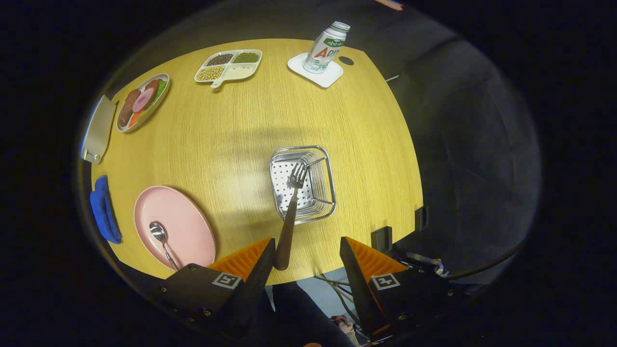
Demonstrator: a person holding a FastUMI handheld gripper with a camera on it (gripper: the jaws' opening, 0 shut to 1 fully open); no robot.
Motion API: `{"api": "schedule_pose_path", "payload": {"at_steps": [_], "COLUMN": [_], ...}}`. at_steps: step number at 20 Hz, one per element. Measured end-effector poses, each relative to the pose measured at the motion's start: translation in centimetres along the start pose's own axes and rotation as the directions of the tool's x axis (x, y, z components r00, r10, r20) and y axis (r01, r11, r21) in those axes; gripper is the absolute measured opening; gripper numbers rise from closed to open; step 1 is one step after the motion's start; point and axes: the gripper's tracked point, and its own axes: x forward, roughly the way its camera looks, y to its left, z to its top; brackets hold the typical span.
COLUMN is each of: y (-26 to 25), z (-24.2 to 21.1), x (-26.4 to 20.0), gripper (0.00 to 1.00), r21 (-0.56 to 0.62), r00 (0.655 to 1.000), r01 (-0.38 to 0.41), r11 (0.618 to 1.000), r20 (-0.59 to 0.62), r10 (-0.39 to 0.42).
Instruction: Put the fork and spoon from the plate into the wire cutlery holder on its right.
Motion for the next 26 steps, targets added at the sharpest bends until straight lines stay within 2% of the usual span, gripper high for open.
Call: {"api": "schedule_pose_path", "payload": {"at_steps": [13, 26], "y": [1.1, 5.5], "z": [0.5, -0.1], "x": [-2.2, -5.2], "gripper": [0.83, 0.83], "r21": [-0.021, -0.131], "r00": [0.997, 0.989], "r01": [0.010, 0.027], "r11": [1.000, 0.991], "r20": [0.083, 0.148], "r10": [-0.008, -0.007]}}
